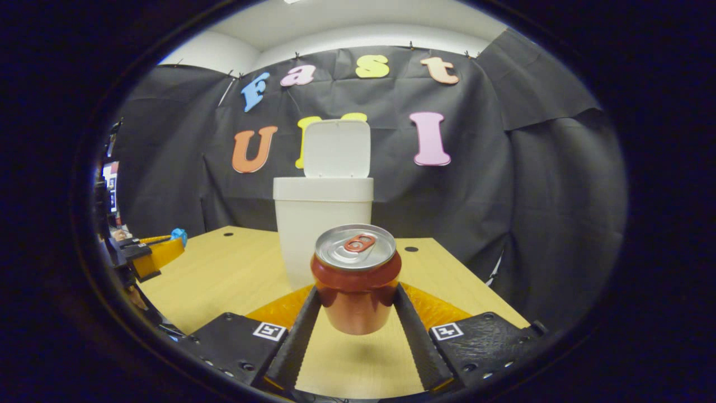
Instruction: Press the lid of the desktop garbage bin to open it, pick up the crumpled paper on the desktop and throw it into the bin, then pick up the pop can on the desktop and drop it into the bin, and finally close the garbage bin lid.
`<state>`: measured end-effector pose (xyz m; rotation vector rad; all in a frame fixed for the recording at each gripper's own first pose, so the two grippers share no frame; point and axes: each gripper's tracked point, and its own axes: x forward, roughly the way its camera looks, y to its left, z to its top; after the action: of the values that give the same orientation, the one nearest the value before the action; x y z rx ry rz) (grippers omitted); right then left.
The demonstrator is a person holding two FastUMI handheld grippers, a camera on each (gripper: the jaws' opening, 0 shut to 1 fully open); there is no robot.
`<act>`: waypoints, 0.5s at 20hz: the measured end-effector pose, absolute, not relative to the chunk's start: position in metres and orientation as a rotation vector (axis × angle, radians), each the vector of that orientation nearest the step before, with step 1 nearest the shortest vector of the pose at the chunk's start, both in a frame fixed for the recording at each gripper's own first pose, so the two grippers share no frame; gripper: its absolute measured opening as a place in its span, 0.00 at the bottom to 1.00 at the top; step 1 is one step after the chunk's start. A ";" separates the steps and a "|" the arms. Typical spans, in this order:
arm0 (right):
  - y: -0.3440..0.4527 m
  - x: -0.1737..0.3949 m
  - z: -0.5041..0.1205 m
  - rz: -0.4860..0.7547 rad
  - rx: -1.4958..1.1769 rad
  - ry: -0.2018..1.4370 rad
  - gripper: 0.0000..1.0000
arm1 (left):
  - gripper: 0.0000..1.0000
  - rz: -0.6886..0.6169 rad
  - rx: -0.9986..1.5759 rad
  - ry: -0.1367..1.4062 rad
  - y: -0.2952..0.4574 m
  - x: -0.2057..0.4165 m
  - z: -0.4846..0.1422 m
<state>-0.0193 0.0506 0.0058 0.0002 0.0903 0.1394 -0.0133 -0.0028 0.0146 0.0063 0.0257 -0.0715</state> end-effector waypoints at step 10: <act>0.046 -0.028 0.007 0.205 0.079 0.140 0.79 | 0.29 -0.051 -0.003 -0.040 -0.025 0.004 0.079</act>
<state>-0.0278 0.0460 0.0074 0.0787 0.1402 0.2051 0.0041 -0.0246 0.0785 -0.0032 -0.0399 -0.0511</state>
